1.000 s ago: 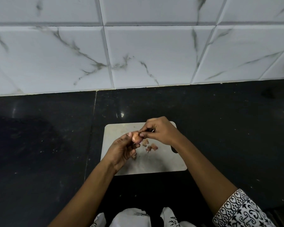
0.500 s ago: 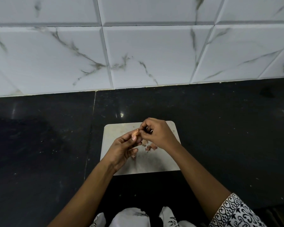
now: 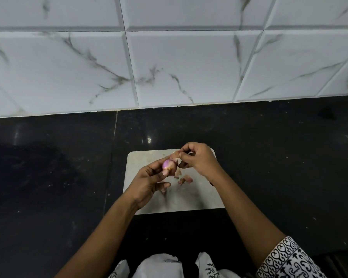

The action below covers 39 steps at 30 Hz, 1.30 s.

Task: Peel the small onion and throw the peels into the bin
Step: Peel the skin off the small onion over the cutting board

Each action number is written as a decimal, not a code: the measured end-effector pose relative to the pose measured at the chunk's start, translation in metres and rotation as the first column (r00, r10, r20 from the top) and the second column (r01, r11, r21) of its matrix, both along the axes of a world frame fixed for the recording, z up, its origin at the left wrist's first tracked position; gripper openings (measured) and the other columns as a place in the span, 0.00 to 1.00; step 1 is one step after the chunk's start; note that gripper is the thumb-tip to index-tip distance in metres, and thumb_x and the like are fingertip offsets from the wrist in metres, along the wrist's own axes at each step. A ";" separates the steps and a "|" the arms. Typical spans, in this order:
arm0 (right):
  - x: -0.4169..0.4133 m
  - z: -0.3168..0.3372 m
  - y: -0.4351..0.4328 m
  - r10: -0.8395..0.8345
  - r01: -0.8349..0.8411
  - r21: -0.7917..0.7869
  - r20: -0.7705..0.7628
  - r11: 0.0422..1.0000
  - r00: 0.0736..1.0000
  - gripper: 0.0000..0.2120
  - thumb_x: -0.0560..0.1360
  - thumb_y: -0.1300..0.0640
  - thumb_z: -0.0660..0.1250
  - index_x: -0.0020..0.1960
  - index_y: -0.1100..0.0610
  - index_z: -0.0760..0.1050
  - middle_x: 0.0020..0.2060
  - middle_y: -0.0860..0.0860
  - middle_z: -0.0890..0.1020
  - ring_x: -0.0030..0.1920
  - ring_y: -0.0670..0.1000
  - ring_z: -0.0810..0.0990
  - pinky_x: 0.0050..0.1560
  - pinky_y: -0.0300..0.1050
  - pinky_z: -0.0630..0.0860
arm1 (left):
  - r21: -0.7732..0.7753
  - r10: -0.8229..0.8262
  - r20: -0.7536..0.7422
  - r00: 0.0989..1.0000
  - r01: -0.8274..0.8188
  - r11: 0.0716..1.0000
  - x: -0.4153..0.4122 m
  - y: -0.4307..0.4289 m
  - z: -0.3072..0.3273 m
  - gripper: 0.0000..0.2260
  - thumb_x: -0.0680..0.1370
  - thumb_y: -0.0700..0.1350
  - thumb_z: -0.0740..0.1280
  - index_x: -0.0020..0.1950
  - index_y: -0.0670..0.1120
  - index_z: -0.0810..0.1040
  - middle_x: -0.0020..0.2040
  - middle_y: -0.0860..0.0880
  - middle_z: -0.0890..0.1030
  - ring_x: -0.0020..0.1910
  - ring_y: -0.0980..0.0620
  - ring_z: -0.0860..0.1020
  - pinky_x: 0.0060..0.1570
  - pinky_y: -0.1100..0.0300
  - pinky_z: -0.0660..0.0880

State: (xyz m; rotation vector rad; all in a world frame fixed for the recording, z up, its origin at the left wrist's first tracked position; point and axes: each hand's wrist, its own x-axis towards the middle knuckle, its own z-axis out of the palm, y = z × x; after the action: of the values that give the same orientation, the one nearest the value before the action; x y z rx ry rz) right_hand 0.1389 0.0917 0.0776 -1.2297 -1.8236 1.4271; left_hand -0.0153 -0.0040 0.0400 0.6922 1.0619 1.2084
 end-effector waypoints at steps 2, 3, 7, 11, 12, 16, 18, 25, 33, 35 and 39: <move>0.001 0.000 0.000 -0.034 0.031 -0.063 -0.047 0.998 0.998 0.07 0.73 0.59 0.69 0.46 0.63 0.78 0.39 0.54 0.81 0.34 0.46 0.83 0.36 0.39 0.81 | -0.020 0.024 0.015 1.000 -0.024 1.000 0.001 0.001 0.001 0.17 0.77 0.31 0.60 0.62 0.46 0.77 0.51 0.48 0.83 0.47 0.52 0.82 0.36 0.59 0.79; 0.002 0.000 -0.001 -0.055 0.050 -0.083 -0.062 0.995 0.997 0.08 0.73 0.58 0.69 0.46 0.63 0.77 0.39 0.53 0.81 0.34 0.46 0.83 0.35 0.38 0.80 | -0.030 0.037 0.026 0.999 -0.036 0.999 0.002 0.001 0.001 0.17 0.78 0.31 0.59 0.62 0.46 0.77 0.52 0.48 0.83 0.48 0.52 0.82 0.37 0.59 0.79; 0.002 -0.003 -0.001 -0.151 0.133 -0.147 -0.119 0.980 0.981 0.04 0.75 0.61 0.65 0.47 0.61 0.77 0.42 0.55 0.81 0.36 0.47 0.84 0.34 0.37 0.79 | -0.043 0.085 0.094 0.992 -0.081 0.996 0.003 0.000 0.001 0.17 0.78 0.31 0.59 0.62 0.46 0.77 0.55 0.47 0.82 0.50 0.52 0.82 0.36 0.62 0.79; 0.008 -0.006 -0.001 -0.219 0.201 -0.141 -0.121 0.969 0.968 0.04 0.76 0.61 0.65 0.47 0.61 0.77 0.43 0.54 0.81 0.37 0.48 0.84 0.34 0.39 0.79 | -0.069 0.147 0.213 0.966 -0.136 0.988 0.000 -0.002 -0.001 0.15 0.79 0.34 0.58 0.61 0.45 0.77 0.57 0.46 0.82 0.50 0.52 0.82 0.34 0.64 0.80; 0.009 -0.008 -0.001 -0.218 0.208 -0.112 -0.089 0.972 0.972 0.03 0.75 0.61 0.66 0.46 0.60 0.77 0.42 0.53 0.81 0.37 0.48 0.84 0.34 0.40 0.80 | -0.074 0.163 0.268 0.949 -0.148 0.986 -0.001 -0.002 -0.001 0.14 0.78 0.35 0.59 0.61 0.44 0.77 0.57 0.45 0.81 0.49 0.53 0.82 0.34 0.64 0.80; 0.012 -0.026 -0.004 -0.176 0.157 0.116 0.177 0.981 0.968 0.03 0.72 0.63 0.69 0.42 0.55 0.77 0.40 0.48 0.80 0.38 0.47 0.82 0.37 0.41 0.81 | -0.102 0.201 0.421 0.884 -0.174 0.979 -0.001 -0.003 -0.001 0.16 0.72 0.42 0.64 0.60 0.46 0.77 0.54 0.43 0.83 0.42 0.53 0.84 0.32 0.65 0.80; 0.011 -0.036 -0.005 -0.142 0.086 0.209 0.270 0.974 0.952 0.06 0.72 0.64 0.69 0.43 0.54 0.77 0.40 0.48 0.81 0.40 0.47 0.82 0.41 0.41 0.80 | -0.113 0.206 0.438 0.875 -0.174 0.978 0.001 -0.003 -0.001 0.16 0.73 0.42 0.62 0.61 0.46 0.77 0.54 0.43 0.83 0.42 0.53 0.84 0.32 0.65 0.80; 0.007 -0.035 -0.006 -0.088 -0.078 0.343 0.442 0.936 0.893 0.12 0.76 0.62 0.63 0.56 0.51 0.78 0.55 0.47 0.80 0.52 0.45 0.78 0.53 0.37 0.75 | -0.137 0.235 0.428 0.872 -0.195 0.971 0.005 0.000 0.001 0.15 0.73 0.43 0.63 0.59 0.45 0.77 0.52 0.44 0.84 0.41 0.54 0.84 0.32 0.67 0.79; -0.009 0.000 -0.032 0.059 -0.057 0.108 -0.013 0.993 0.998 0.12 0.70 0.53 0.72 0.52 0.47 0.77 0.50 0.44 0.80 0.45 0.42 0.80 0.36 0.35 0.78 | 0.032 0.365 -0.034 0.930 -0.364 0.931 0.015 0.003 0.003 0.15 0.71 0.40 0.70 0.56 0.49 0.77 0.52 0.48 0.83 0.50 0.51 0.82 0.42 0.60 0.78; -0.013 0.001 -0.034 -0.012 0.012 0.005 -0.103 1.000 0.995 0.08 0.71 0.54 0.72 0.49 0.48 0.78 0.45 0.45 0.81 0.40 0.45 0.80 0.32 0.36 0.76 | 0.141 0.386 -0.184 0.904 -0.364 0.920 0.018 0.002 0.005 0.15 0.71 0.36 0.71 0.56 0.47 0.76 0.54 0.46 0.81 0.51 0.48 0.81 0.42 0.57 0.79; -0.012 0.003 -0.030 -0.064 0.062 -0.019 -0.101 0.998 0.993 0.04 0.73 0.59 0.69 0.46 0.52 0.80 0.43 0.47 0.81 0.42 0.47 0.82 0.35 0.36 0.79 | 0.222 0.396 -0.304 0.866 -0.340 0.914 0.021 0.000 0.007 0.18 0.70 0.36 0.73 0.58 0.47 0.76 0.56 0.48 0.80 0.51 0.48 0.81 0.43 0.58 0.80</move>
State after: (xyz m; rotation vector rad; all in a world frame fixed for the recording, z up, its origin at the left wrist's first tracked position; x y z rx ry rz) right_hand 0.1265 0.0621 0.0803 -1.1897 -1.6947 1.4448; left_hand 0.0055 -0.0041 0.0472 0.8741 1.4479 1.5543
